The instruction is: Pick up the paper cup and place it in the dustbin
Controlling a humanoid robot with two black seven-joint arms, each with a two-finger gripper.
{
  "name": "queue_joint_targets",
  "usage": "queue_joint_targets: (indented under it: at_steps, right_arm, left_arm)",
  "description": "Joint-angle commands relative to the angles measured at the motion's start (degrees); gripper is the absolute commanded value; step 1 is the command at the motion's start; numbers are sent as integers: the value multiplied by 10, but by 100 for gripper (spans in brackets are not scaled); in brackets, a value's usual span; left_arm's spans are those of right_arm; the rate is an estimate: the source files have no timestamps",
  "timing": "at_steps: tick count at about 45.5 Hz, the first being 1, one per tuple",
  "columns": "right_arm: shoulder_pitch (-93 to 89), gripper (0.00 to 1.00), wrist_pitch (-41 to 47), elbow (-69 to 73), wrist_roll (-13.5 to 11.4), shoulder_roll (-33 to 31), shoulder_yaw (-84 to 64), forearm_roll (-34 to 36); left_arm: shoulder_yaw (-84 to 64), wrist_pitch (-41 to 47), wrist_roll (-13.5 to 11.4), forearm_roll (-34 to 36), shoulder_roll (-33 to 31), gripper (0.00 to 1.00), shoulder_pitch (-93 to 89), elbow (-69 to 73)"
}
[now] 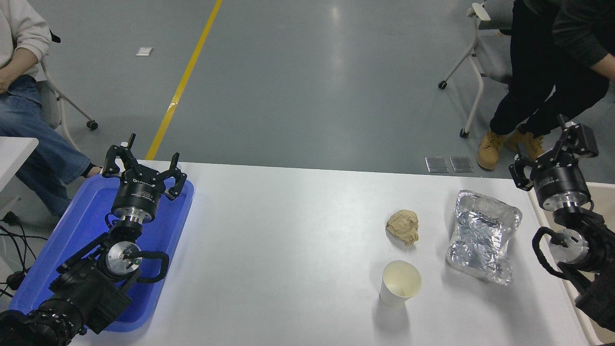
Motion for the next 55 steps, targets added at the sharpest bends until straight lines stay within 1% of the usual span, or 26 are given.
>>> queue_joint_targets:
  at_steps: [1,55]
  right_arm:
    - [2,100,2,0,-1,3,-1,3]
    - [10,100,2,0,1,-3,-4,0]
  left_arm:
    - [0,0,1,0,0,100,0,0]
    - [0,0,0,0,0,100,0,0]
